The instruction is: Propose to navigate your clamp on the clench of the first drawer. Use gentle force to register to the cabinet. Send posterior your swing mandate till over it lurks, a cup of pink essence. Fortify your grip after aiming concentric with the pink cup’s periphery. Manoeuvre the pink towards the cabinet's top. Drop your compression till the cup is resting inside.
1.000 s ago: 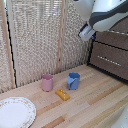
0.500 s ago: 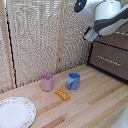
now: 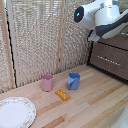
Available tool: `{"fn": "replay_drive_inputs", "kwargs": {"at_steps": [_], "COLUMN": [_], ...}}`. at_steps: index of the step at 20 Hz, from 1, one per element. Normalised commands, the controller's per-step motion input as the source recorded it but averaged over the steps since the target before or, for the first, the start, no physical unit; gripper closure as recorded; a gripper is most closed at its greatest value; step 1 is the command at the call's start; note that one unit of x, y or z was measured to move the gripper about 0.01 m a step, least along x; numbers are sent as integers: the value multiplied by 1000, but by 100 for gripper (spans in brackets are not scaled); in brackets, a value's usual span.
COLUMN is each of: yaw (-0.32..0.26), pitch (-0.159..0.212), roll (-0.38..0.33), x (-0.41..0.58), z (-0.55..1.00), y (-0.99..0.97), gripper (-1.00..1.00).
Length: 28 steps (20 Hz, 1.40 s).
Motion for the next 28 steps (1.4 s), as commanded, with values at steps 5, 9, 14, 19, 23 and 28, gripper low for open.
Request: {"fn": "replay_drive_inputs", "kwargs": {"at_steps": [5,9,14,19,23,28], "yaw": [19,92,134,173,211,199], "pitch": [186,75,11,4,0,0], "roll": [-347,-137,-3,0,0,12], "x": [0,0,0,-25,-20,54], "z": [-79,-62,-85,-10,0,-38], "y": [-257,-384,-407,-570,-609,-586], "gripper": [-100,-100,-100,-100,-100,-100]}}
